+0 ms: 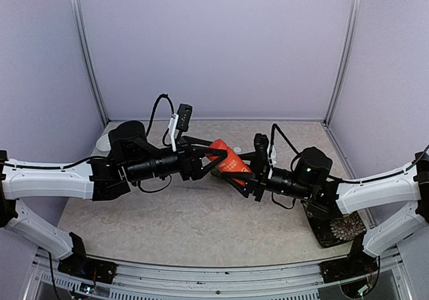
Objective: Sort the pills into containers
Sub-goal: Open the lid of the pill bottle, then place the lid of the pill bottle at the center of the board.
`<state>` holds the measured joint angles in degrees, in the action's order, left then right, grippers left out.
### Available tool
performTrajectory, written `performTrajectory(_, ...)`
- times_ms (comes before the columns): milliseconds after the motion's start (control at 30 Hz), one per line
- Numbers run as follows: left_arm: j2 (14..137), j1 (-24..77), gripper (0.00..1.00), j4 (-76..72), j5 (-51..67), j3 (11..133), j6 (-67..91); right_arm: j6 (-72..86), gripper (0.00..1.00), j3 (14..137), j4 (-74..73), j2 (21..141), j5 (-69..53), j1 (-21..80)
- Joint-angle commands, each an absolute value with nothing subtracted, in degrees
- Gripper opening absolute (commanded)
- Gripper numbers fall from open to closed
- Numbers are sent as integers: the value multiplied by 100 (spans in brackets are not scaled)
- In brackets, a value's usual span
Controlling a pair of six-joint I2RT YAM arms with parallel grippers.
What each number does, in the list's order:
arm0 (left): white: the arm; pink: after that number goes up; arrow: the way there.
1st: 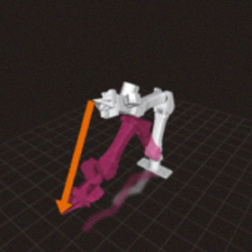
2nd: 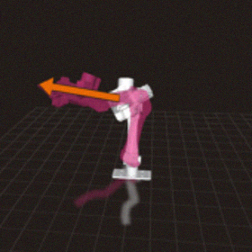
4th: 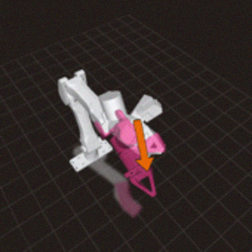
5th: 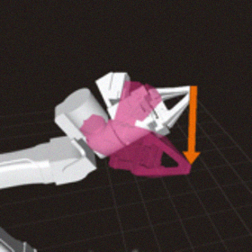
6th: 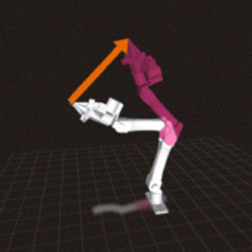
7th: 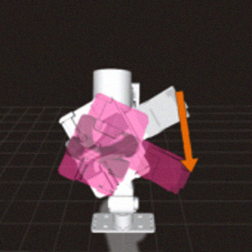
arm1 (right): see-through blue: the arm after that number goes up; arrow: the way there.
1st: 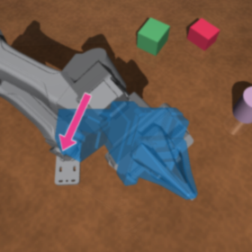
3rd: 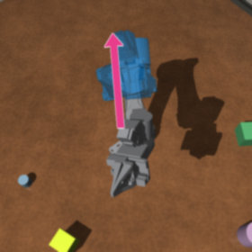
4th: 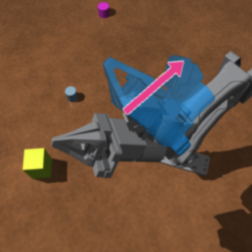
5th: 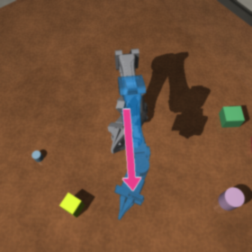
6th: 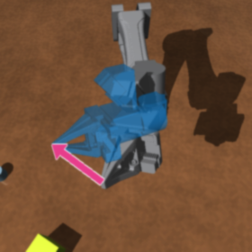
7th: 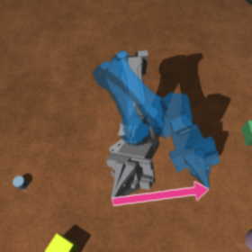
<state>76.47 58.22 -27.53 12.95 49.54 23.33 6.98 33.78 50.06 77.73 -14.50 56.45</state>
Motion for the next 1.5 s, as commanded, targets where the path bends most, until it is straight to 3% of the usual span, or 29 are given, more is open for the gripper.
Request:
performTrajectory(0, 7468, 5845, 66, -3035, 1411, 4922, 2348, 708, 15, 3306, 4995, 7649, -1291, 5537)
performTrajectory(133, 7471, 5829, 54, -3034, 1402, 4905, 2378, 682, 15, 3295, 4992, 7631, -1317, 5537)
performTrajectory(433, 7258, 5784, 50, -2860, 893, 4896, 2661, 546, 15, 3255, 4902, 7552, -1186, 5537)
performTrajectory(667, 7323, 5737, 49, -1780, 205, 5347, 3216, 63, 14, 3121, 4932, 7275, -924, 5512)
performTrajectory(933, 7009, 5694, 49, -2136, -177, 4968, 3523, -110, 14, 2705, 5701, 7410, -1123, 5411)
performTrajectory(1467, 7573, 5099, 49, -1389, -1453, 4358, 3051, 70, 13, 2198, 6115, 7247, -1306, 4938)
